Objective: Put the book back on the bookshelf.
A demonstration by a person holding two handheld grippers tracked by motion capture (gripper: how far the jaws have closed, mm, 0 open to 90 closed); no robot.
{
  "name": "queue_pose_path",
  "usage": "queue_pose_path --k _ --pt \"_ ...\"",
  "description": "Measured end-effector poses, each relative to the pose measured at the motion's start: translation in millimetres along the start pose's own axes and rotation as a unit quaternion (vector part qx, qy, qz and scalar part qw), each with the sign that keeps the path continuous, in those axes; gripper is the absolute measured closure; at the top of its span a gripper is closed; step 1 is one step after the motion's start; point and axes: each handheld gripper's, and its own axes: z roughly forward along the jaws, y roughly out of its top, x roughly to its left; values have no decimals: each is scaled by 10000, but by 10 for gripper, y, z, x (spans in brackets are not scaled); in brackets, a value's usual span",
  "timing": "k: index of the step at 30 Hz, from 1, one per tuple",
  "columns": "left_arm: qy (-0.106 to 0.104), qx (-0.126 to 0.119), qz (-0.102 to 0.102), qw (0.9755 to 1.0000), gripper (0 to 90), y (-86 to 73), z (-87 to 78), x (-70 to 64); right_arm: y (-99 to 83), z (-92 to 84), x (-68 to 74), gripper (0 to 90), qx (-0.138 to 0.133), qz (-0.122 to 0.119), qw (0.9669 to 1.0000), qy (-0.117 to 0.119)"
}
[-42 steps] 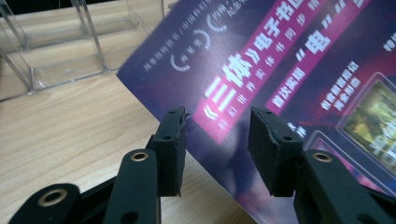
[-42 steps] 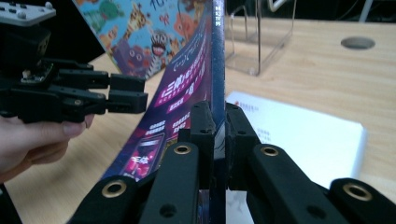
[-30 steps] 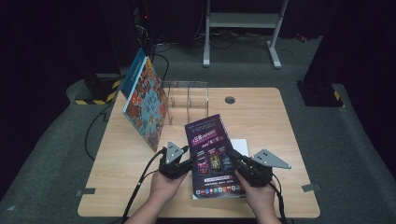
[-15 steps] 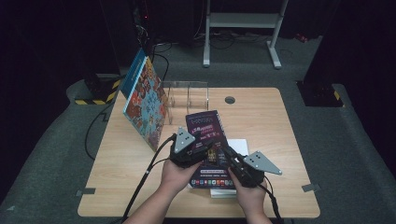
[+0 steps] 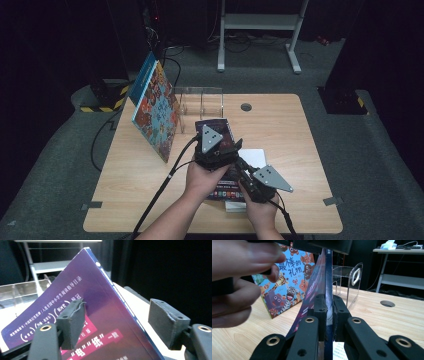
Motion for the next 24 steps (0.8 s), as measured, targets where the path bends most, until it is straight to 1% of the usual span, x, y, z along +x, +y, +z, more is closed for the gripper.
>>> queue_pose_path --k 2,3,4,5,6,7,9,10,12,14,16,18,19,20,23,24 --pt "158 -23 15 9999 293 4 5 -18 -7 -4 26 843 -79 -2 10000 -28" --pt "158 -23 15 9999 294 4 5 -18 -7 -4 26 843 -79 -2 10000 -28" --pt "235 -13 28 9997 294 3 8 -22 -7 -4 29 843 -87 3 10000 -22" --pt "303 10 16 9995 298 1 11 -19 -5 -3 36 843 -98 -9 9999 -27" --pt "394 5 -28 9992 301 -1 10 -11 4 -3 72 842 -137 -76 9999 -64" --pt "394 5 -28 9992 308 -1 10 -11 4 -3 72 842 -137 -76 9999 -64" --pt "446 -67 -37 9990 316 8 -12 -12 18 2 116 842 -180 -97 9998 -90" --pt "453 -90 -51 9989 333 16 -25 -7 29 8 145 842 -242 -148 9996 -96" --pt "466 -116 -86 9988 342 28 -52 7 37 10 161 841 -242 -153 9996 -88" --pt "466 -140 -98 9988 369 31 -76 17 52 21 184 841 -255 -191 9995 -75" --pt "458 -108 -102 9988 412 31 -95 28 58 40 218 840 -246 -219 9994 -78" --pt "457 -107 -102 9988 420 23 -109 38 57 48 225 839 -249 -249 9994 -75" --pt "451 -99 -118 9989 451 18 -116 43 55 62 248 838 -226 -285 9993 -96" --pt "459 -106 -122 9988 451 11 -121 46 55 62 248 838 -226 -285 9993 -96" --pt "502 -115 -113 9986 500 -5 -134 48 54 87 278 834 -183 -308 9993 -104" --pt "510 -121 -120 9986 530 -9 -139 55 57 101 293 823 -156 -306 9994 -67"
